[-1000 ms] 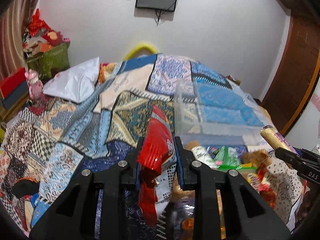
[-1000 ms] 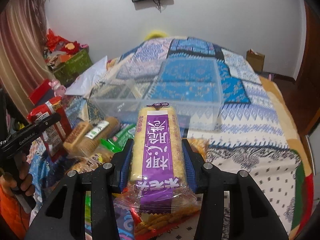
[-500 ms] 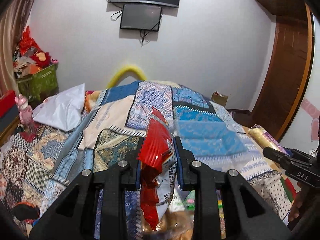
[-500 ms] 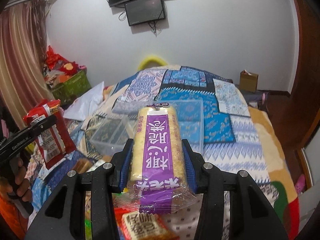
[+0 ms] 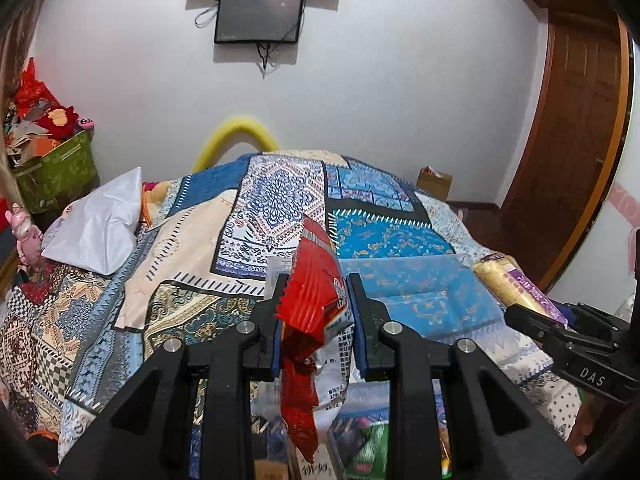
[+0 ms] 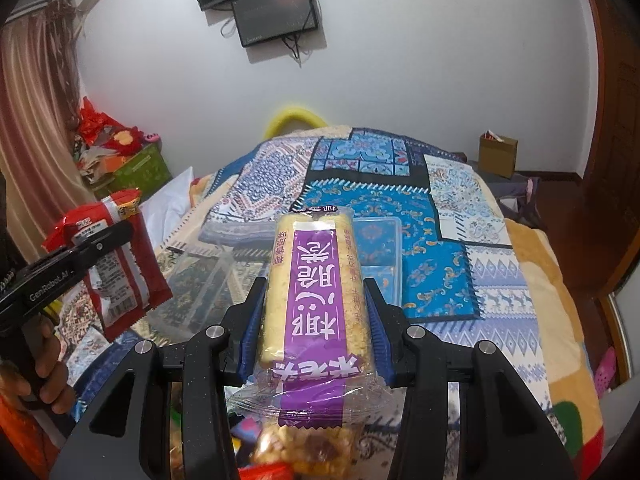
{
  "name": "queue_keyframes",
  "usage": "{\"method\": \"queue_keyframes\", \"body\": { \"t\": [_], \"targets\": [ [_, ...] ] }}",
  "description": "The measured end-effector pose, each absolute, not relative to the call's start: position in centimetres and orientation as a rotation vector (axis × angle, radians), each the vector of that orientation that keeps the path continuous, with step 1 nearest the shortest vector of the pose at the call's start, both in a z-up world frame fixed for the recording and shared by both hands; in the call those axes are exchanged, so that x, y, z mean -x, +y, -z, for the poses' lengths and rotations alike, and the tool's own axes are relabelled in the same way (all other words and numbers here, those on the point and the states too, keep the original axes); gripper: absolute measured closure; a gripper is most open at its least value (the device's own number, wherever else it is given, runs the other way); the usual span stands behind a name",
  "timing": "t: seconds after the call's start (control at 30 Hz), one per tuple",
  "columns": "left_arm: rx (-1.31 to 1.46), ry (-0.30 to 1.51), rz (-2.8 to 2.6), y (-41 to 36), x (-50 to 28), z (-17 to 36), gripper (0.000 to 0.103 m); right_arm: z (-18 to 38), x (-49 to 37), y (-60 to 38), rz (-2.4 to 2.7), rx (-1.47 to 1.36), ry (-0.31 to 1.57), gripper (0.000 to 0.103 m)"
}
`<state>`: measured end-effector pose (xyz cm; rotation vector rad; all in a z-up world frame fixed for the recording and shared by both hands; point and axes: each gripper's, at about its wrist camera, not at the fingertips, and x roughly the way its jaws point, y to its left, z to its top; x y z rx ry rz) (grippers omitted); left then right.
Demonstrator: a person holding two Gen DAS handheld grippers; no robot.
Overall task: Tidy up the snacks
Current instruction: 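Carry both snacks into the clear box and open both tools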
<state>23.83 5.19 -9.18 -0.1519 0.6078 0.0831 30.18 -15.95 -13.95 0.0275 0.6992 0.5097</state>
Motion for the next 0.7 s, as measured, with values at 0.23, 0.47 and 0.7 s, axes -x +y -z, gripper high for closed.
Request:
{"method": "queue_keyframes", "body": {
  "t": [0.23,0.47,0.7],
  "targets": [
    [0.144,0.649,-0.094,5.0,-27.0,10.9,0.077,15.7,-32.8,-14.6,-0.525,0.003,0.763,0.061],
    [0.065,0.721,-0.146,4.2,-30.0,13.4,0.077,17.4,-34.3,-12.8,-0.534,0.054,0.826,0.06],
    [0.046,0.788,-0.122,3.6,-31.8,14.9,0.076,19.0,-35.0,-11.4,-0.53,0.13,0.877,0.06]
  ]
}}
